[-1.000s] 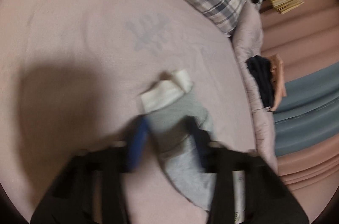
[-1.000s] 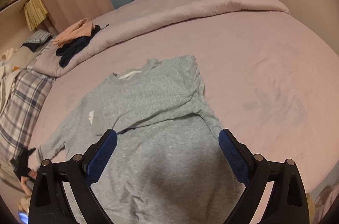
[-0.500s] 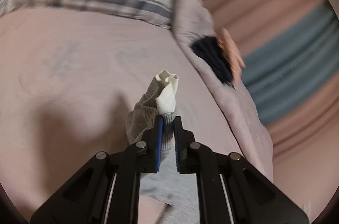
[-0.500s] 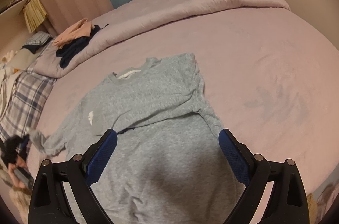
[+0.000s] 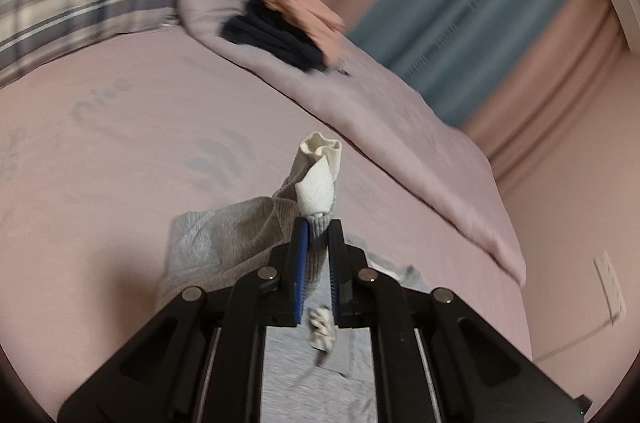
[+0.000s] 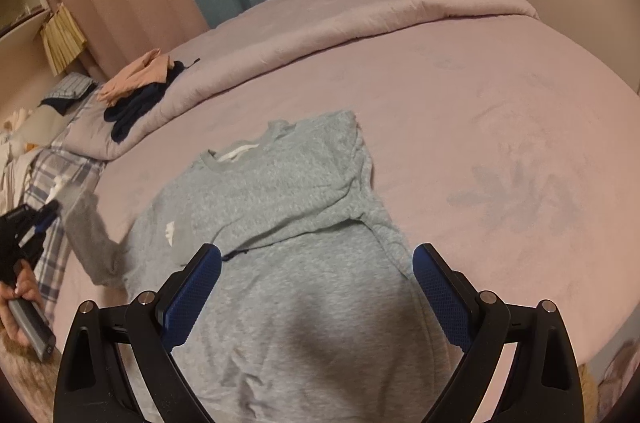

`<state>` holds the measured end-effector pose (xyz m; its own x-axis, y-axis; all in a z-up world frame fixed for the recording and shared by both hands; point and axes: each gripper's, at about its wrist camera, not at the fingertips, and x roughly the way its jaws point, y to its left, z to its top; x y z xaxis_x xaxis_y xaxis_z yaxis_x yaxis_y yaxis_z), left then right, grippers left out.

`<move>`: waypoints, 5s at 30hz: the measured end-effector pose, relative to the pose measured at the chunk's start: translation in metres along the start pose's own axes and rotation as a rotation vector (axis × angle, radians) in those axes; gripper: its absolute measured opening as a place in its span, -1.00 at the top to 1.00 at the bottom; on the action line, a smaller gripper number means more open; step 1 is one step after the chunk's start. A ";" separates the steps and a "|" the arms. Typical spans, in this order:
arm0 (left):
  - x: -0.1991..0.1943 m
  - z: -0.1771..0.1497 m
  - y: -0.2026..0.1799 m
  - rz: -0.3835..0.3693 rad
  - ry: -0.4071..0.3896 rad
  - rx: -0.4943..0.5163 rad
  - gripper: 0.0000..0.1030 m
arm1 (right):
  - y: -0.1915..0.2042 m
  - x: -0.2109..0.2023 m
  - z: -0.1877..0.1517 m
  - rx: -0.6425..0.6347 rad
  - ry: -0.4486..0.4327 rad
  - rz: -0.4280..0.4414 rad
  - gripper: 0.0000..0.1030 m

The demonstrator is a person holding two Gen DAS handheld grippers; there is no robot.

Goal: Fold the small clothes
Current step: 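Carry the cuff across the sweatshirt chest with the left gripper, then open the left gripper and withdraw while the right gripper reaches for the cuff, then grasp the folded cuff with the right gripper and press it onto the chest, then open the right gripper and lift it away from the cuff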

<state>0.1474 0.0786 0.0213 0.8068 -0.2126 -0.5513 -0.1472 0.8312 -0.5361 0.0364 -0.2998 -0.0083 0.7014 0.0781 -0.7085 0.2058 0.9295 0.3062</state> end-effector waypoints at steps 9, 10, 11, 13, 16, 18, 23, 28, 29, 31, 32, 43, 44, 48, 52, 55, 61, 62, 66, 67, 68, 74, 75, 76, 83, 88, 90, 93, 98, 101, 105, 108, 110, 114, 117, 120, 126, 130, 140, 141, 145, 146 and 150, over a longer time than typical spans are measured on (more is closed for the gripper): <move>0.053 -0.037 -0.062 -0.040 0.129 0.155 0.84 | -0.013 -0.005 0.003 0.031 -0.016 -0.017 -0.86; 0.060 -0.043 -0.067 -0.041 0.151 0.171 0.84 | -0.014 -0.005 0.003 0.032 -0.018 -0.019 -0.86; 0.065 -0.048 -0.071 -0.042 0.164 0.186 0.84 | -0.016 -0.006 0.004 0.036 -0.018 -0.023 -0.86; 0.075 -0.058 -0.080 -0.040 0.185 0.211 0.84 | -0.018 -0.006 0.003 0.042 -0.019 -0.025 -0.86; 0.088 -0.072 -0.090 -0.050 0.227 0.244 0.85 | -0.021 -0.006 0.003 0.048 -0.017 -0.031 -0.86; 0.096 -0.079 -0.093 -0.060 0.254 0.258 0.93 | -0.023 -0.006 0.003 0.050 -0.015 -0.034 -0.86; 0.119 -0.103 -0.103 -0.052 0.320 0.307 0.93 | -0.028 -0.004 0.002 0.062 -0.010 -0.040 -0.86; 0.128 -0.114 -0.098 -0.054 0.393 0.303 0.92 | -0.032 -0.002 0.001 0.069 0.000 -0.041 -0.86; 0.126 -0.111 -0.095 -0.053 0.398 0.296 0.89 | -0.033 -0.001 0.001 0.069 0.003 -0.041 -0.86; 0.117 -0.105 -0.087 -0.051 0.390 0.280 0.79 | -0.032 0.001 0.004 0.067 0.008 -0.039 -0.86; 0.110 -0.098 -0.082 -0.048 0.381 0.269 0.64 | -0.032 0.002 0.005 0.064 0.010 -0.035 -0.86; 0.043 -0.027 0.010 0.133 0.190 0.134 -0.53 | 0.029 0.054 0.050 -0.044 0.179 0.238 -0.86; 0.043 -0.026 0.024 0.157 0.205 0.101 -0.53 | 0.039 0.066 0.055 -0.052 0.209 0.258 -0.86; 0.050 -0.030 0.059 0.212 0.235 0.039 -0.53 | 0.074 0.120 0.063 -0.072 0.322 0.267 -0.86; 0.057 -0.038 0.086 0.251 0.286 0.014 -0.50 | 0.098 0.172 0.059 -0.085 0.404 0.236 -0.80; 0.065 -0.046 0.098 0.254 0.329 -0.006 -0.50 | 0.105 0.201 0.051 -0.063 0.473 0.202 -0.59; 0.073 -0.049 0.105 0.240 0.349 -0.046 -0.50 | 0.123 0.210 0.037 -0.140 0.451 0.219 0.51; 0.074 -0.049 0.105 0.235 0.350 -0.051 -0.50 | 0.125 0.209 0.035 -0.141 0.455 0.217 0.53; 0.076 -0.046 0.100 0.205 0.354 -0.052 -0.50 | 0.126 0.194 0.044 -0.143 0.404 0.250 0.74; 0.078 -0.045 0.097 0.203 0.354 -0.049 -0.50 | 0.123 0.183 0.048 -0.127 0.382 0.276 0.75; 0.079 -0.044 0.093 0.202 0.354 -0.044 -0.50 | 0.119 0.174 0.053 -0.118 0.358 0.286 0.75; 0.089 -0.042 0.066 0.172 0.350 -0.002 -0.50 | 0.101 0.123 0.079 -0.124 0.200 0.254 0.75; 0.092 -0.043 0.062 0.174 0.354 0.009 -0.50 | 0.096 0.122 0.083 -0.123 0.191 0.244 0.75; 0.095 -0.044 0.058 0.177 0.359 0.021 -0.50 | 0.092 0.121 0.084 -0.124 0.182 0.226 0.75; 0.128 -0.057 0.038 0.198 0.414 0.083 -0.27 | 0.072 0.152 0.076 -0.091 0.224 0.148 0.75; 0.147 -0.070 0.041 0.258 0.453 0.126 -0.18 | 0.047 0.164 0.067 -0.068 0.269 0.093 0.75; 0.147 -0.072 0.040 0.267 0.440 0.146 -0.20 | 0.041 0.171 0.060 -0.059 0.295 0.080 0.75; 0.149 -0.073 0.039 0.283 0.438 0.154 -0.24 | 0.034 0.178 0.054 -0.063 0.307 0.060 0.76; 0.149 -0.073 0.035 0.292 0.437 0.173 -0.23 | 0.037 0.177 0.053 -0.071 0.289 0.039 0.77; 0.147 -0.070 0.037 0.281 0.445 0.152 -0.21 | 0.040 0.170 0.056 -0.079 0.264 0.024 0.81; 0.148 -0.071 0.038 0.275 0.450 0.149 -0.23 | 0.036 0.168 0.055 -0.082 0.255 0.010 0.82; 0.148 -0.073 0.037 0.283 0.446 0.155 -0.26 | 0.031 0.178 0.050 -0.076 0.276 -0.008 0.82; 0.149 -0.073 0.036 0.285 0.449 0.162 -0.27 | 0.028 0.180 0.048 -0.071 0.278 -0.011 0.82; 0.150 -0.074 0.036 0.278 0.452 0.166 -0.30 | 0.024 0.182 0.048 -0.058 0.290 -0.005 0.82; 0.150 -0.073 0.038 0.268 0.454 0.161 -0.31 | 0.022 0.181 0.047 -0.062 0.290 -0.002 0.82; 0.151 -0.073 0.038 0.267 0.460 0.144 -0.31 | 0.020 0.181 0.047 -0.059 0.292 0.004 0.82; 0.138 -0.079 0.041 0.253 0.467 0.095 -0.31 | 0.019 0.180 0.045 -0.071 0.287 0.004 0.82; 0.130 -0.085 0.039 0.256 0.464 0.100 -0.31 | 0.021 0.180 0.045 -0.078 0.284 0.001 0.81; 0.111 -0.100 0.042 0.229 0.448 0.100 -0.35 | 0.026 0.180 0.044 -0.088 0.277 -0.025 0.81; 0.109 -0.102 0.042 0.225 0.447 0.102 -0.35 | 0.027 0.180 0.044 -0.088 0.274 -0.029 0.81; 0.097 -0.108 0.044 0.208 0.447 0.089 -0.35 | 0.031 0.180 0.043 -0.104 0.269 -0.049 0.78; 0.092 -0.109 0.043 0.200 0.448 0.084 -0.35 | 0.033 0.180 0.043 -0.110 0.269 -0.055 0.77; 0.073 -0.110 0.039 0.149 0.454 0.062 -0.38 | 0.036 0.178 0.044 -0.125 0.272 -0.087 0.55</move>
<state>0.1372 0.0389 -0.1103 0.4462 -0.2797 -0.8501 -0.1967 0.8960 -0.3980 0.1988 -0.2685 -0.0959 0.4726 0.0743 -0.8781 0.1593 0.9728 0.1681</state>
